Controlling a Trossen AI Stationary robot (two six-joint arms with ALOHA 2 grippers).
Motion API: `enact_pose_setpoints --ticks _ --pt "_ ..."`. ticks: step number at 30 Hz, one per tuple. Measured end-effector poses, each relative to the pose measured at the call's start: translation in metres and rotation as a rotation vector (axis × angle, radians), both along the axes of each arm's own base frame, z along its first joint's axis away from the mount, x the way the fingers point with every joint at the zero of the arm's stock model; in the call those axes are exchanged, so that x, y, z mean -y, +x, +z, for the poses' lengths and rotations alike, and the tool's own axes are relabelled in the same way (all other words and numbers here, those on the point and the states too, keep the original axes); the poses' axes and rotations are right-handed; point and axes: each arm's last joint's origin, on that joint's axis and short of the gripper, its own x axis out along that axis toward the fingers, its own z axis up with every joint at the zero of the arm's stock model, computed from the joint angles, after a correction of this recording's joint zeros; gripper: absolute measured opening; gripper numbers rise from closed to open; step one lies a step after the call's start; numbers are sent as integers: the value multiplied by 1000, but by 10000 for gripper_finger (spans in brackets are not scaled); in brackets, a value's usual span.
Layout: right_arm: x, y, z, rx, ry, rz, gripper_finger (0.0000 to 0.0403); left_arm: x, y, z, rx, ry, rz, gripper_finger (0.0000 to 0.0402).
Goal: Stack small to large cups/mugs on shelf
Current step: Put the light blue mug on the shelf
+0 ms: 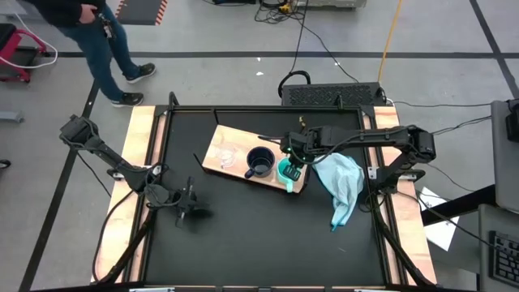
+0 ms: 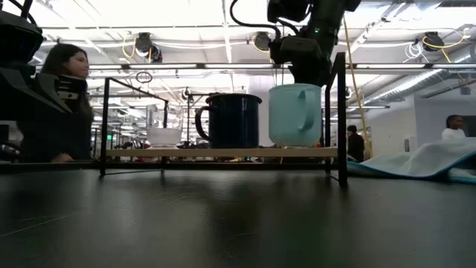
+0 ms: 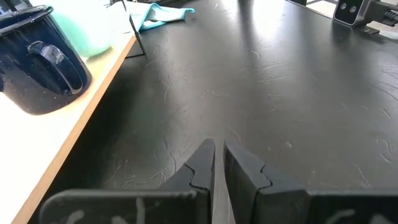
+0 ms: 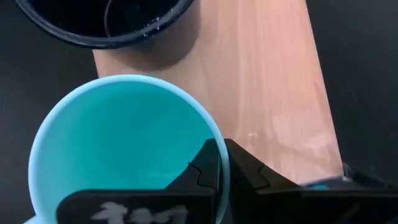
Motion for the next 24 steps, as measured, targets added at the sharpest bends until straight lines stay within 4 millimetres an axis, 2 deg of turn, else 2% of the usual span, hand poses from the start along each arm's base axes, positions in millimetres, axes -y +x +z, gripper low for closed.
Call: enact_pose_setpoints --ticks 15,24 --pt "-2 6 -7 -17 -14 15 2 0 0 0 -5 0 -3 37" --pt "-2 7 -8 -12 -6 18 32 0 0 -1 -7 -4 -6 37"
